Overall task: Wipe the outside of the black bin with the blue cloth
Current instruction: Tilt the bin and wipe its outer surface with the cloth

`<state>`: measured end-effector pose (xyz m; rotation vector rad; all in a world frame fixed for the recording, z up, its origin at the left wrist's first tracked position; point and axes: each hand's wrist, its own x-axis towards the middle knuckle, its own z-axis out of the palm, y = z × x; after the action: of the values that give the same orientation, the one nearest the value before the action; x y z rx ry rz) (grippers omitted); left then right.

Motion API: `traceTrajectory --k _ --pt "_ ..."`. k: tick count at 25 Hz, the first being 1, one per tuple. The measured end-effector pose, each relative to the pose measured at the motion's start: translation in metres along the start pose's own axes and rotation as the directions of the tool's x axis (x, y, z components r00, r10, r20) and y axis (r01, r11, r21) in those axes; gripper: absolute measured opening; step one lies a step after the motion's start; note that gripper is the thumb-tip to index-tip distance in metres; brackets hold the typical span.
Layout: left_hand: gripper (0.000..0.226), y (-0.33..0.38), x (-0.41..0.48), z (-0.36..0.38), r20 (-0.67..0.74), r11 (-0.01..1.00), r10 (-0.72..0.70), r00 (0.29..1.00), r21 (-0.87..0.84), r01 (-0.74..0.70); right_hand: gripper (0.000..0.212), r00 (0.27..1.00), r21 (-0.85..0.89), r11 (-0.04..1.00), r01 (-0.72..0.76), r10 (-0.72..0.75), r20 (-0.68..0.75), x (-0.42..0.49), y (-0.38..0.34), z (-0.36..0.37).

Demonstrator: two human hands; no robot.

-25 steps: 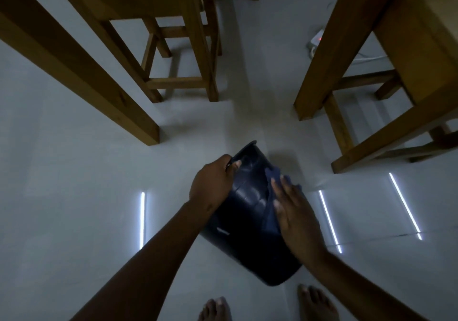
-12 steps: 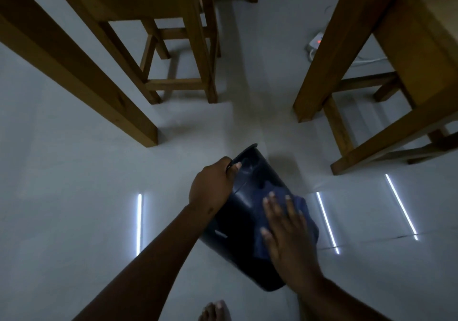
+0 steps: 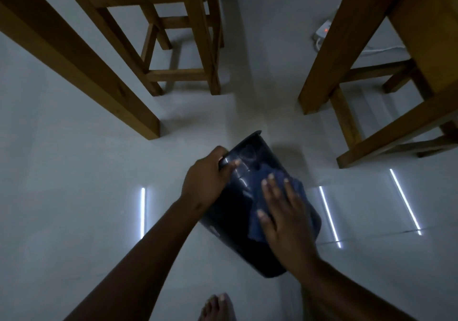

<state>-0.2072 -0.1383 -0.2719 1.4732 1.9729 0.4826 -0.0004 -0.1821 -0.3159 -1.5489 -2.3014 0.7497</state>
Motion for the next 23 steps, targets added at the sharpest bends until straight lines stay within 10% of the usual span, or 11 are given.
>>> traceTrajectory --k 3,8,12,17,23 --pt "0.031 0.003 0.012 -0.001 0.053 0.996 0.085 0.995 -0.001 -0.086 0.055 0.978 -0.081 0.976 0.204 -0.198 0.071 0.027 0.013 0.006" --pt "0.032 -0.006 0.004 0.003 0.002 0.999 0.047 0.999 0.007 -0.047 0.053 0.986 -0.009 0.986 -0.165 0.166 0.031 0.022 0.039 -0.002" --pt "0.033 -0.004 0.012 0.005 0.006 0.998 0.06 0.998 -0.007 -0.06 0.056 0.949 -0.181 0.933 0.311 -0.296 0.107 0.004 0.003 0.014" --pt "0.031 -0.004 0.009 0.008 -0.03 0.999 0.031 0.999 0.035 -0.03 0.061 0.986 0.039 0.987 -0.156 0.153 0.061 0.041 0.03 -0.005" --pt "0.03 -0.007 0.006 -0.002 0.067 0.993 0.074 0.995 -0.098 -0.067 0.056 0.973 -0.197 0.954 0.228 -0.214 0.089 0.018 0.003 0.007"
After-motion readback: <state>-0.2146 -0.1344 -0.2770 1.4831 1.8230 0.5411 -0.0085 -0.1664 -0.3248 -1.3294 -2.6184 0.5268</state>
